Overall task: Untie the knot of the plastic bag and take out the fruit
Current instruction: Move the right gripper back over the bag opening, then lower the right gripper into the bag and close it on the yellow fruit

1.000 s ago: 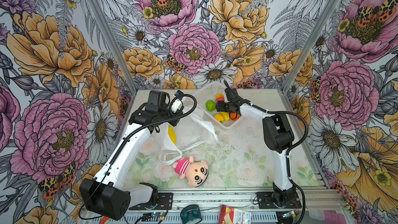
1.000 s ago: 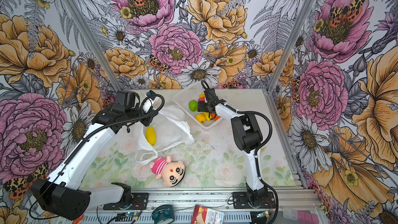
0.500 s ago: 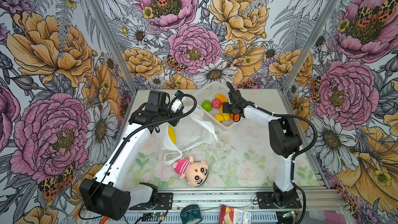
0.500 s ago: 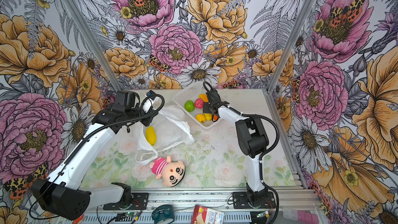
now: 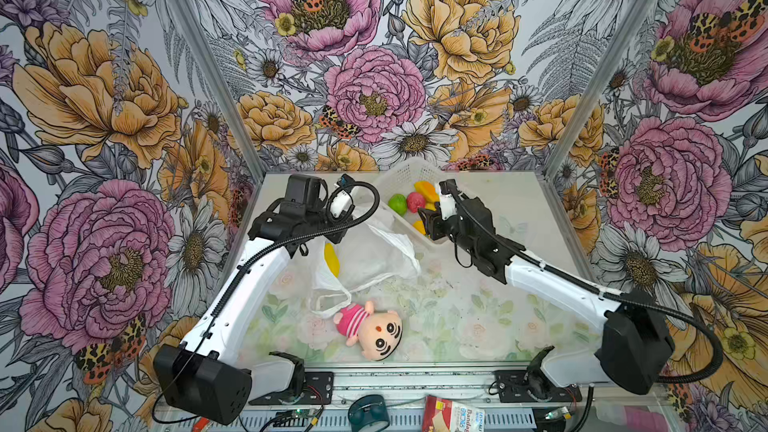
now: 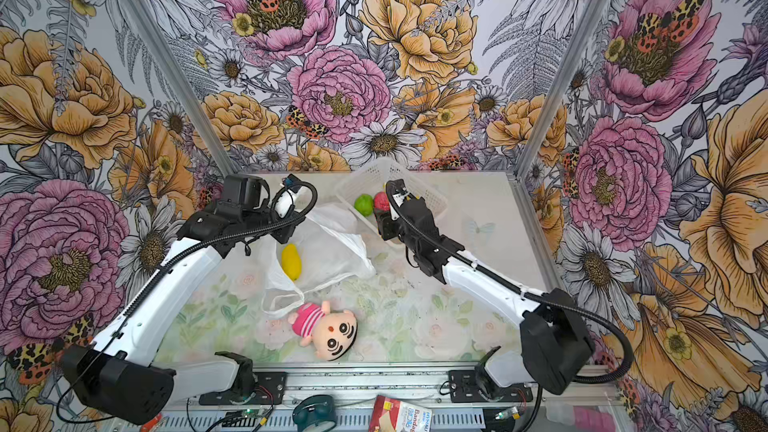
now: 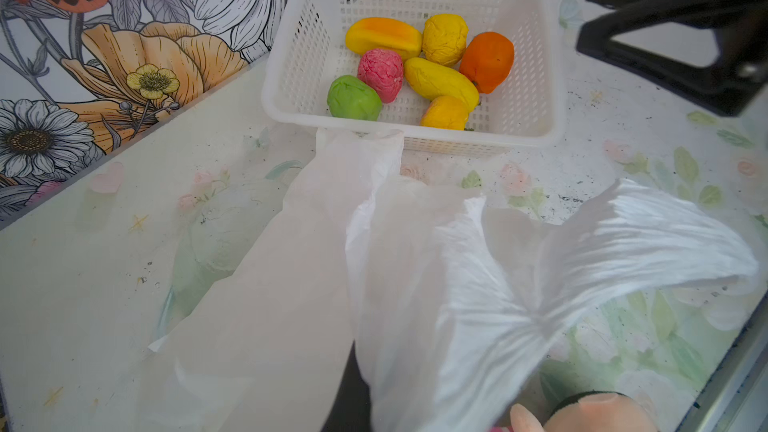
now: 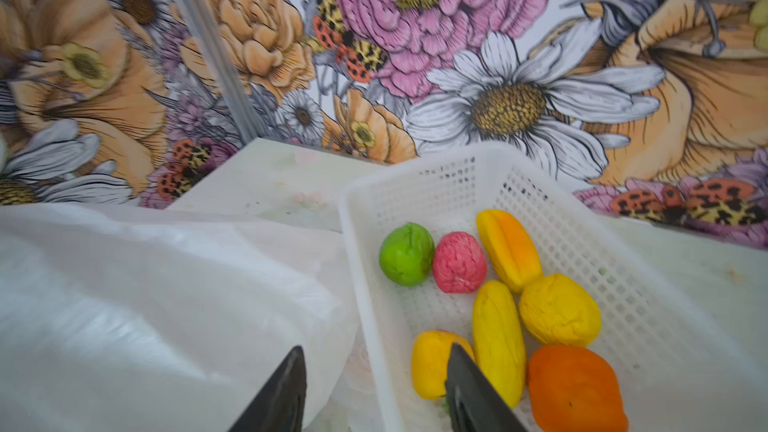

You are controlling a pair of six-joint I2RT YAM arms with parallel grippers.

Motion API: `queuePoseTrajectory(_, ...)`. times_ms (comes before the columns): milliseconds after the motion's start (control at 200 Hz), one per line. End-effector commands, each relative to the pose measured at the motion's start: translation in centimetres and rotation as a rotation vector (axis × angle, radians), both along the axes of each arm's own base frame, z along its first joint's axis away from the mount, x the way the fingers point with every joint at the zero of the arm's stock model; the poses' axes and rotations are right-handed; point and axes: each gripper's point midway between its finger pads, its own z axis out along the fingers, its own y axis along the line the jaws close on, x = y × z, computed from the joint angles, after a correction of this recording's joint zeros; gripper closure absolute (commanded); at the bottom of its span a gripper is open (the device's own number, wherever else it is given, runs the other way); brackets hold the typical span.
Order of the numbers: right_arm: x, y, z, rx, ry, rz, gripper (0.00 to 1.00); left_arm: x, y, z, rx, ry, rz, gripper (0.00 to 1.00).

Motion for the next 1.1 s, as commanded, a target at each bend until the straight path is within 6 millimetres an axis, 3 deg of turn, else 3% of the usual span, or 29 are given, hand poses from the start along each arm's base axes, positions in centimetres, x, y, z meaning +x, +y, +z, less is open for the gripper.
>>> queuePoseTrajectory(0,-3.8,1.2,5.0,0.053,-0.258,0.110,0.45,0.1,0.1,0.2,-0.005,-0.005,0.007,1.00)
queuePoseTrajectory(170,-11.1,4.3,6.4,0.033,-0.461,0.314,0.45,0.1,0.1,0.3,-0.005,-0.007,0.007,1.00)
queuePoseTrajectory(260,-13.8,6.7,5.3,-0.062,-0.550,0.384,0.43,0.1,0.0,0.2,-0.003,-0.005,0.006,1.00)
queuePoseTrajectory(365,-15.2,9.8,3.1,-0.196,-0.598,0.435,0.43,0.1,0.1,0.2,-0.003,-0.007,0.007,1.00)
queuePoseTrajectory(620,-13.3,15.2,-3.1,-0.483,-0.599,0.422,0.45,0.1,0.1,0.2,-0.005,-0.006,0.007,1.00)
queuePoseTrajectory(941,-8.9,18.1,-9.9,-0.634,-0.526,0.391,0.49,0.1,0.0,0.2,-0.005,-0.005,0.005,1.00)
queuePoseTrajectory(1096,-7.8,19.0,-11.2,-0.574,-0.446,0.443,0.50,0.1,0.0,0.2,-0.005,-0.004,0.004,1.00)
